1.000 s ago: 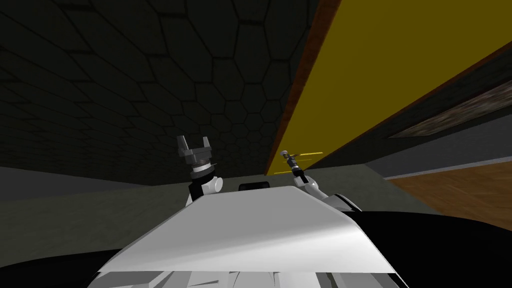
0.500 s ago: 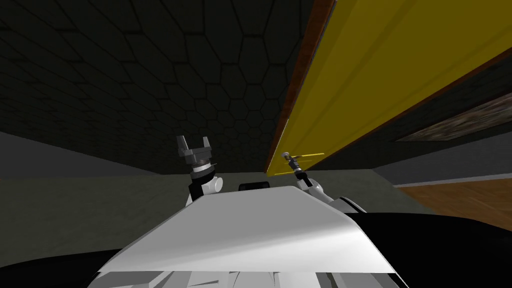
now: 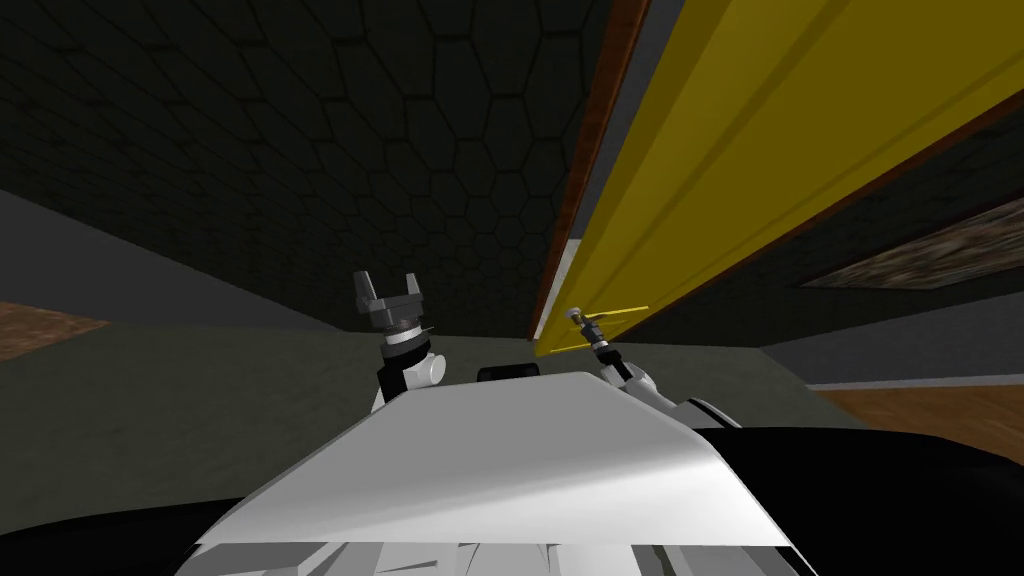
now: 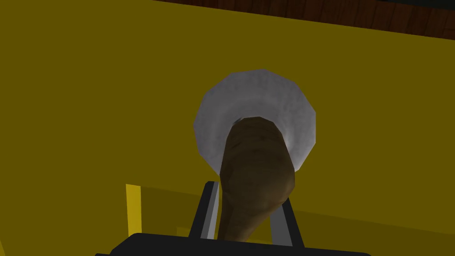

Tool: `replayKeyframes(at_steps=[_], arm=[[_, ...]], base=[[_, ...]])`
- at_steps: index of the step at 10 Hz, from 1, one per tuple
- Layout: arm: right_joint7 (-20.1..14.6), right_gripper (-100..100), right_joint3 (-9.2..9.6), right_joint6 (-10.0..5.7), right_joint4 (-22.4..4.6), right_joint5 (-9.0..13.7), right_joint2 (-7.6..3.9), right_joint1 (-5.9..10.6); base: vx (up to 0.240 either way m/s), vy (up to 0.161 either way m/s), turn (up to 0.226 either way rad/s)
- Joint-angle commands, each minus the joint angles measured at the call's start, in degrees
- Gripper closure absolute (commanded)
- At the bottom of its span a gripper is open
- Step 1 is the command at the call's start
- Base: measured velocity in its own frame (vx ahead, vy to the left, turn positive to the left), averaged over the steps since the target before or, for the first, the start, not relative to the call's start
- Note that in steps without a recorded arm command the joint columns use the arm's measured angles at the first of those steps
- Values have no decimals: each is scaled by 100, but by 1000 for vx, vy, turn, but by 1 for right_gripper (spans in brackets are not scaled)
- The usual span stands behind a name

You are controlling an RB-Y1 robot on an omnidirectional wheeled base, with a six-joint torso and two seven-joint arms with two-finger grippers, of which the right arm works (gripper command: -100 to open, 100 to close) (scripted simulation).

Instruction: Pull the door open

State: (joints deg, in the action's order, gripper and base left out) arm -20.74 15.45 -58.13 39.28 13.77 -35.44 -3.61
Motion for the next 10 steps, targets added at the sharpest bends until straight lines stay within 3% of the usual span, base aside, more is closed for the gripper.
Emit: replayKeyframes(at_steps=[1, 2, 9, 10], arm=[[-48, 100, 68, -204, -61, 26, -77, -92], [-48, 100, 68, -204, -61, 26, -77, -92], [-233, 100, 329, -983, -296, 126, -371, -441], [-246, 100, 343, -964, -380, 95, -303, -354]], base=[[-144, -49, 151], [-142, -90, 134], [-165, -80, 144], [-86, -38, 27]])
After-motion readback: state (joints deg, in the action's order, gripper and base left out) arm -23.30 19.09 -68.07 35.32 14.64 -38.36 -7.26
